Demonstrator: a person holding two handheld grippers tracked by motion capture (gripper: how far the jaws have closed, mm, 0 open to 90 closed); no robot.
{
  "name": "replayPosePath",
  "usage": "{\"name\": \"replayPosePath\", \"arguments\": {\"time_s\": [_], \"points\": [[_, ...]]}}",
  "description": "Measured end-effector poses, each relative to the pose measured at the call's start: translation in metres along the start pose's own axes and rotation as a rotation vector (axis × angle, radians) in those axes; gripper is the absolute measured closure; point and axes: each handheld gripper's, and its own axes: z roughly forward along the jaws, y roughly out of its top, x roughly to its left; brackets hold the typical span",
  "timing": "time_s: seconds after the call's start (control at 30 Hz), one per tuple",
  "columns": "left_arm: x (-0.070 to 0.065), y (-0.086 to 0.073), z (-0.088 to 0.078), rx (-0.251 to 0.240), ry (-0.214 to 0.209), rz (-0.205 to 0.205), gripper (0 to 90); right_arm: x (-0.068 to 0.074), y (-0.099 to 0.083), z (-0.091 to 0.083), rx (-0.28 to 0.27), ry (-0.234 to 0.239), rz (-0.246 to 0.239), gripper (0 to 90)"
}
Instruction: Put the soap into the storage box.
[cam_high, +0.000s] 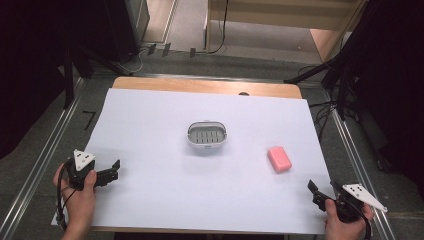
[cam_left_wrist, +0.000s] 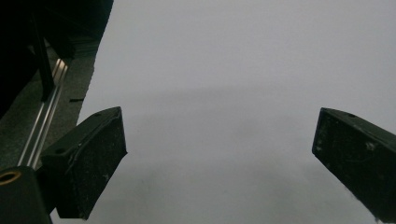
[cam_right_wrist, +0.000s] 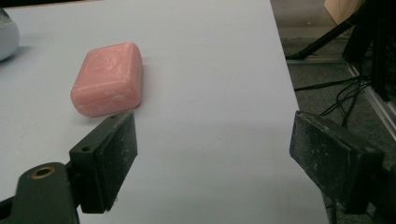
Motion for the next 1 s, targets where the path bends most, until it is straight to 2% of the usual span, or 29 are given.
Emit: {"name": "replayPosePath", "arguments": {"time_s": [0.07,0.17,0.27,0.37,0.43,0.5,0.53,0.6,0.63,0.67,0.7,0.73,0.77,0.8,0.83,0.87,0.9,0.97,1.0], "points": [[0.000,0.000,0.000,-0.004,-0.002,-0.003,3.4,0.000,-0.001,-0.002,-0.019,0.014,-0.006,17.0],[0.001,0.000,-0.001,-0.003,-0.003,-0.007,3.4,0.000,0.000,-0.004,-0.041,0.008,-0.005,26.3],[0.001,0.000,-0.001,-0.003,-0.004,-0.010,3.4,-0.001,0.000,-0.004,-0.038,0.016,-0.003,30.5],[0.001,0.000,-0.001,-0.005,-0.003,-0.006,3.4,-0.001,0.003,-0.003,-0.027,0.038,-0.004,38.6],[0.001,0.000,-0.001,-0.003,-0.003,-0.009,3.4,-0.001,0.005,-0.002,-0.034,0.041,0.002,48.7],[0.001,0.000,-0.001,-0.005,-0.006,-0.004,3.4,0.000,0.010,-0.002,-0.050,0.026,-0.009,46.7],[0.001,0.000,-0.001,-0.005,-0.006,-0.004,3.5,0.000,0.010,-0.002,-0.050,0.026,-0.009,46.7],[0.001,0.000,-0.001,-0.007,-0.005,-0.008,3.5,0.003,0.018,-0.001,-0.035,-0.003,-0.010,43.0],[0.001,0.000,-0.002,-0.008,-0.004,-0.008,4.0,0.006,0.024,-0.002,0.006,0.025,0.004,41.9],[0.001,0.000,-0.001,-0.009,-0.002,-0.007,4.0,0.006,0.024,-0.002,0.006,0.025,0.004,41.9],[0.001,0.000,-0.001,-0.006,0.000,-0.003,4.3,0.009,0.027,0.001,0.043,0.044,0.006,34.0],[0.001,0.000,-0.001,-0.006,0.000,-0.003,4.3,0.013,0.028,0.003,0.072,0.041,-0.012,31.8],[0.001,0.000,-0.001,-0.006,0.000,-0.003,4.3,0.013,0.028,0.003,0.072,0.041,-0.012,31.8],[0.001,0.000,-0.001,-0.006,-0.001,-0.005,4.3,0.018,0.029,0.008,0.139,0.057,-0.071,32.9],[0.001,0.000,-0.001,-0.006,-0.001,-0.005,4.3,0.018,0.029,0.008,0.139,0.057,-0.071,32.9],[0.001,0.000,-0.001,-0.005,-0.002,-0.004,4.3,0.021,0.030,0.010,0.161,0.057,-0.089,33.2],[0.001,0.000,-0.001,-0.005,-0.002,-0.005,4.3,0.027,0.031,0.016,0.207,0.047,-0.111,31.0],[0.001,0.000,-0.001,-0.005,-0.002,-0.005,4.3,0.032,0.032,0.021,0.239,0.043,-0.138,18.7],[0.001,0.000,-0.001,-0.005,-0.002,-0.005,4.3,0.034,0.033,0.024,0.269,0.044,-0.142,16.7]]}}
